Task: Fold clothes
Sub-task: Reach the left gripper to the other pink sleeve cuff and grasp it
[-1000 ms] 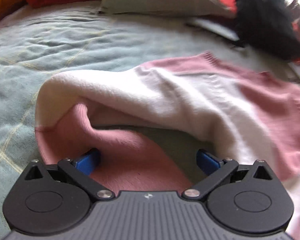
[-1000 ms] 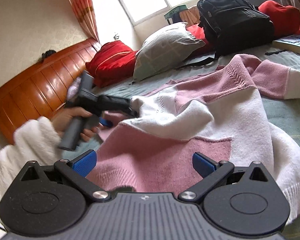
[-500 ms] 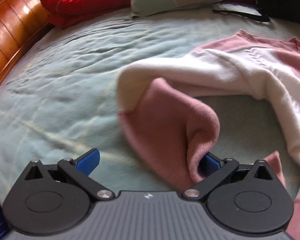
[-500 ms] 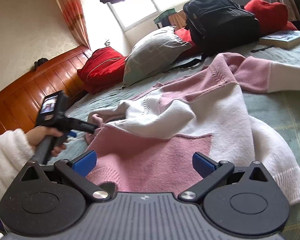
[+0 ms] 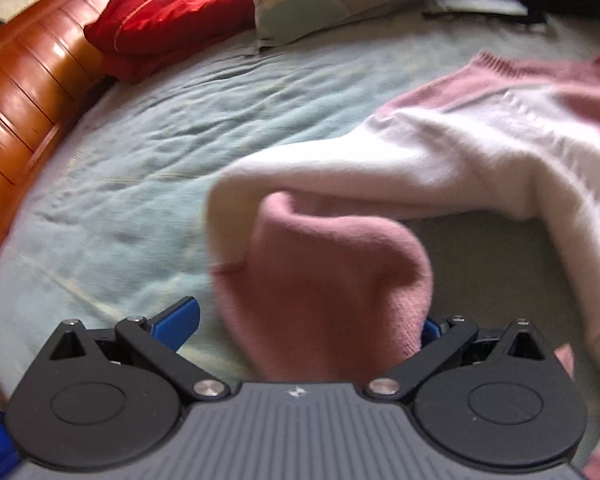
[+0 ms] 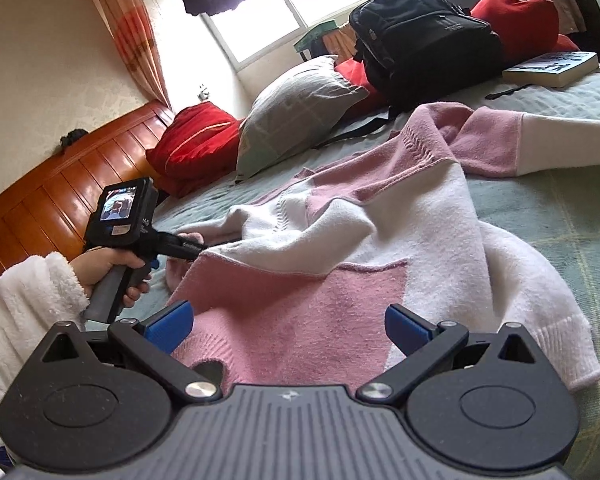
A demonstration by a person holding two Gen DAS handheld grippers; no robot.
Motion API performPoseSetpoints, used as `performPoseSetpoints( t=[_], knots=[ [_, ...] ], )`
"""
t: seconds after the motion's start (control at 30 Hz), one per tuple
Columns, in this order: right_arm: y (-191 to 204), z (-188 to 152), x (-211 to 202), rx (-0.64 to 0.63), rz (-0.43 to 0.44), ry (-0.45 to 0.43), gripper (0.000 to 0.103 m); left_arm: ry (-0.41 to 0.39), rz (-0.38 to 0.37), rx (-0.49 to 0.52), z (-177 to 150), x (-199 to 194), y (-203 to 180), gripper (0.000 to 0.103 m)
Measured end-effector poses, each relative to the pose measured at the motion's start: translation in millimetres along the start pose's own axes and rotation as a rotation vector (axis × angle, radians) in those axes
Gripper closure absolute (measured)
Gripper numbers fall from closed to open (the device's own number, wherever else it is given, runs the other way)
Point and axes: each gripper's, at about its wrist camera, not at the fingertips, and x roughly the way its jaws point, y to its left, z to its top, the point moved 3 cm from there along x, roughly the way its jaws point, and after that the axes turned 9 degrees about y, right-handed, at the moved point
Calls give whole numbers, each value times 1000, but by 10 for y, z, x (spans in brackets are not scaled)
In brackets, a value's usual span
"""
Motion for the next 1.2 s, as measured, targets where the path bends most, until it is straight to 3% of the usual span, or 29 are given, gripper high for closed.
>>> performPoseSetpoints(
  t=[0.17,0.4,0.67,0.9,1.03,1.13,1.2],
  knots=[
    [-11,-15,6,-2,28,-6,0,36,109,-10,-74,12,304,0],
    [-12,15,11,-1,64,-4,0,61,136,-17,-99,93,369,0],
    [292,169,126,-98,136,50,0,-6,250,-85,-98,90,671,0],
    [529,113,207,-197,103,78,0,-62,320,-143,-81,106,915,0],
    [508,81,227,-175,74,96,0,-62,278,-177,-103,134,1061,1],
    [467,73,260,-140,70,104,0,-61,113,-151,-144,157,1056,1],
    [457,72,289,-126,63,110,0,-62,69,-111,-144,192,981,1]
  ],
)
